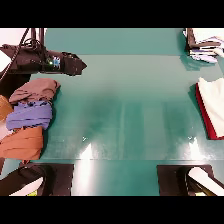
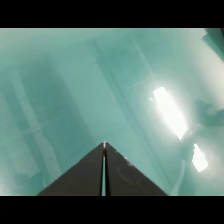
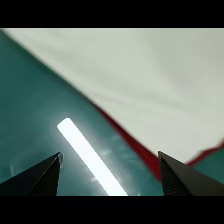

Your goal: Fold the shirts.

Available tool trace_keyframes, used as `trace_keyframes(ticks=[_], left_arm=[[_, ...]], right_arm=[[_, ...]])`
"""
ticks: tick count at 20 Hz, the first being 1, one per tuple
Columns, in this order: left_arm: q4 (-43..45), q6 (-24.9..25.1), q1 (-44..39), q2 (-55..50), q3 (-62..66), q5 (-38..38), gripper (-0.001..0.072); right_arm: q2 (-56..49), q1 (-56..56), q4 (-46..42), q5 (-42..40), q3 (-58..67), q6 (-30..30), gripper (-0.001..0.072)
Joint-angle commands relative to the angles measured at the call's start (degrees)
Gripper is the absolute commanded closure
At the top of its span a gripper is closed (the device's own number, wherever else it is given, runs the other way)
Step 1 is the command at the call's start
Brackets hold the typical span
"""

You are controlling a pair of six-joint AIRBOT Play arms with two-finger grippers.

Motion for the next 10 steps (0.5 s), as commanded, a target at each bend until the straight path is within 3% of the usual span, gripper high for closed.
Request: trace_keyframes(ticks=[1,4,5,6,8,10], left_arm=[[-0.3,0.1,0.0,0.0,0.0,0.0,0.0683],[-0.3,0.1,0.0,0.0,0.0,0.0,0.0683],[-0.3,0.1,0.0,0.0,0.0,0.0,0.0683],[-0.3,0.1,0.0,0.0,0.0,0.0,0.0683],[-0.3,0.1,0.0,0.0,0.0,0.0,0.0683],[-0.3,0.1,0.0,0.0,0.0,0.0,0.0683]], right_arm=[[2.5,11.8,6.1,-1.4,0.7,-0.1,0.0039],[2.9,26.3,6.4,-1.8,0.7,-0.1,0.0061],[2.9,30.4,6.4,-1.9,0.7,-0.2,0.0153],[2.9,34.6,6.4,-2.3,0.7,-0.3,0.0292],[2.9,41.4,6.4,-3.3,0.7,-0.3,0.0679],[2.9,46.4,6.4,-3.7,0.7,-0.3,0.0694]])
